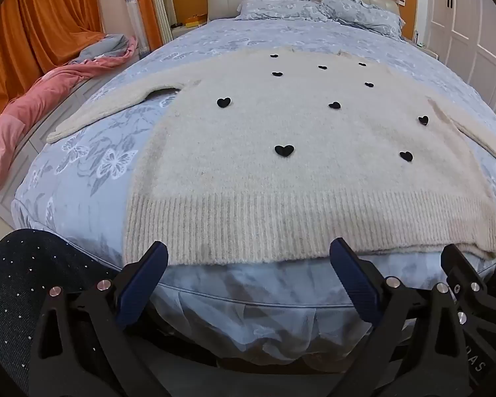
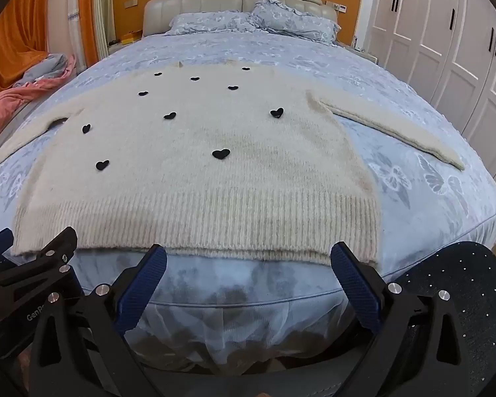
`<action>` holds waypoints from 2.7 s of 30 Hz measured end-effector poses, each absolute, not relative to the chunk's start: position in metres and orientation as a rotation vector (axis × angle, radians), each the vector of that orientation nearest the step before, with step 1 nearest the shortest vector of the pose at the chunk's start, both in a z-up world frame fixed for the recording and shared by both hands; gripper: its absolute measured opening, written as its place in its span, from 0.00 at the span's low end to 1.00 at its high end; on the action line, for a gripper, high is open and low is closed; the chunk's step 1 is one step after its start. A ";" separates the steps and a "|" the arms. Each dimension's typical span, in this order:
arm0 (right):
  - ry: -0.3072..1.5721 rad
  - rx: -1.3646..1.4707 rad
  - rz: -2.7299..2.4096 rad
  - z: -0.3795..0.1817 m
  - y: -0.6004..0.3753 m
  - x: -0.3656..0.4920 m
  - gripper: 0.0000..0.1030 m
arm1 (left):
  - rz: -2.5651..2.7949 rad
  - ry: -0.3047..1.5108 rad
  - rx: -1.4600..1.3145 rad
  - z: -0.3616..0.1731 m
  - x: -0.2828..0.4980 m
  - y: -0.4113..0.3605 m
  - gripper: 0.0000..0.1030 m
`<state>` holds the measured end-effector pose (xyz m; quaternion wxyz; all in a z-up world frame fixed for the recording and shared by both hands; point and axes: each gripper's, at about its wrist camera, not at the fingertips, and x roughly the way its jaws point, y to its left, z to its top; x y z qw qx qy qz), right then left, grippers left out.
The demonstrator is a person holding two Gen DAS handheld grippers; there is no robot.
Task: Fold small clothes
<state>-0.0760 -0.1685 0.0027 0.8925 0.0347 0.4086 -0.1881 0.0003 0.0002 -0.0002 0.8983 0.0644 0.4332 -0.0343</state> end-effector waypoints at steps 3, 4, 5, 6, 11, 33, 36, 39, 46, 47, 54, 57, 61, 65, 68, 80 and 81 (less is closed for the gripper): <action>0.852 0.075 -0.389 0.002 -0.168 -0.076 0.95 | -0.078 0.893 0.134 0.000 0.000 0.000 0.90; 0.852 0.078 -0.389 0.001 -0.169 -0.076 0.95 | -0.077 0.891 0.135 0.000 0.000 0.000 0.90; 0.851 0.077 -0.389 0.001 -0.169 -0.077 0.95 | -0.078 0.892 0.135 0.000 0.000 0.000 0.90; 0.851 0.078 -0.389 0.001 -0.169 -0.077 0.95 | -0.078 0.892 0.135 0.000 0.001 0.000 0.90; 0.854 0.073 -0.392 -0.001 -0.168 -0.077 0.95 | -0.074 0.887 0.142 0.000 0.008 -0.002 0.90; 0.847 0.063 -0.393 0.006 -0.165 -0.079 0.95 | -0.078 0.878 0.140 0.003 -0.003 -0.003 0.90; 0.847 0.062 -0.393 0.006 -0.165 -0.079 0.95 | -0.077 0.878 0.141 0.003 -0.003 -0.003 0.90; 0.848 0.062 -0.392 0.007 -0.165 -0.079 0.95 | -0.076 0.879 0.141 0.003 -0.003 -0.003 0.90; 0.847 0.060 -0.393 0.007 -0.165 -0.079 0.95 | -0.076 0.879 0.141 0.003 -0.004 -0.002 0.90; 0.847 0.059 -0.393 0.007 -0.165 -0.079 0.95 | -0.076 0.879 0.141 0.003 -0.004 -0.002 0.90; 0.847 0.058 -0.394 0.007 -0.165 -0.080 0.95 | -0.076 0.878 0.142 0.003 -0.004 -0.002 0.90; 0.847 0.058 -0.393 0.007 -0.165 -0.079 0.95 | -0.075 0.879 0.142 0.004 -0.005 -0.002 0.90; 0.846 0.057 -0.394 0.007 -0.165 -0.079 0.95 | -0.076 0.879 0.143 0.003 -0.004 -0.002 0.90; 0.846 0.057 -0.394 0.008 -0.165 -0.080 0.95 | -0.076 0.879 0.143 0.003 -0.004 -0.002 0.90; 0.847 0.057 -0.394 0.007 -0.165 -0.080 0.95 | -0.075 0.879 0.143 0.004 -0.005 -0.002 0.90; 0.847 0.055 -0.395 0.007 -0.164 -0.080 0.95 | -0.075 0.880 0.144 0.003 -0.005 -0.001 0.90; 0.847 0.055 -0.395 0.008 -0.164 -0.080 0.95 | -0.074 0.880 0.144 0.003 -0.005 -0.001 0.90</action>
